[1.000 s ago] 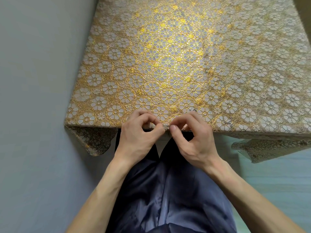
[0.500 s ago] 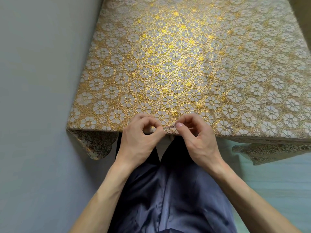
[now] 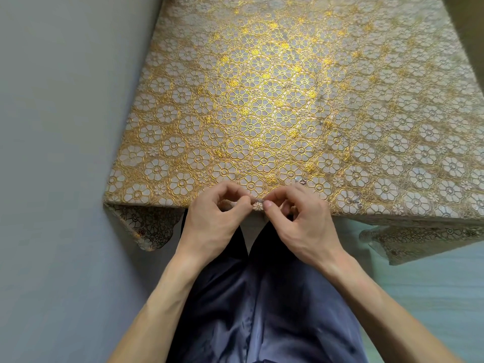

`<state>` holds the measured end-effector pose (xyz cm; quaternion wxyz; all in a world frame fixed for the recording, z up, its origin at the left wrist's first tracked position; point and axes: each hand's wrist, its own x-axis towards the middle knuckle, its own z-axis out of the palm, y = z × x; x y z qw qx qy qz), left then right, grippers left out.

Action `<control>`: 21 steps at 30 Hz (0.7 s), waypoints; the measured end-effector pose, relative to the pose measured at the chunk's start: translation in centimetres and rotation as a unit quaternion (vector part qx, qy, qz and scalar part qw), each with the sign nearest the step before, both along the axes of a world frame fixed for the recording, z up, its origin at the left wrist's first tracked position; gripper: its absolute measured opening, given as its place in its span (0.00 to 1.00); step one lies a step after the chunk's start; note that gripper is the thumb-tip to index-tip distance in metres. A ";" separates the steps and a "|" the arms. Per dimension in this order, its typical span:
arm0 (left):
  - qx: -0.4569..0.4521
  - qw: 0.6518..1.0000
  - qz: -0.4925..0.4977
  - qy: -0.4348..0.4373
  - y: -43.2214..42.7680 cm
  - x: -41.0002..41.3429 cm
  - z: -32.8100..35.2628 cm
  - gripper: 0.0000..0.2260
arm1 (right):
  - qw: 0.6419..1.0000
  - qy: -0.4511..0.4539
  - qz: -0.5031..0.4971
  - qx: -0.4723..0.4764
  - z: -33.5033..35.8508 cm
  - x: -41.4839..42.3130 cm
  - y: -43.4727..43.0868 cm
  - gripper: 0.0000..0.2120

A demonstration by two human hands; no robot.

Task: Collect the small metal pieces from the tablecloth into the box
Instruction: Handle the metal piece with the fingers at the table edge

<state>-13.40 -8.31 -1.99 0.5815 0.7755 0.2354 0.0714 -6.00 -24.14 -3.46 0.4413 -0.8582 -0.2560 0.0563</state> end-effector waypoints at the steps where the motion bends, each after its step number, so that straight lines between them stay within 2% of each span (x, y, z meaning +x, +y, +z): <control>1: -0.001 1.000 0.000 0.001 0.0 0.0 0.0 0.11 | 1.000 0.000 0.001 -0.001 0.0 0.0 0.0 0.01; 7: -0.001 1.000 0.004 0.012 -0.1 0.0 0.1 0.09 | 1.000 -0.006 -0.005 0.010 0.0 -0.1 -0.3 0.04; 12: -0.011 1.000 0.004 0.015 -0.2 0.0 0.1 0.11 | 0.998 -0.062 0.001 0.025 -0.1 -0.3 -0.5 0.09; 18: -0.014 1.000 -0.003 0.016 -0.2 0.0 0.1 0.09 | 0.990 -0.135 0.015 0.039 -0.7 -0.4 -0.1 0.05; 21: -0.016 1.000 -0.001 0.017 -0.3 0.0 0.3 0.12 | 0.989 -0.145 0.018 0.032 -0.8 -0.4 0.0 0.03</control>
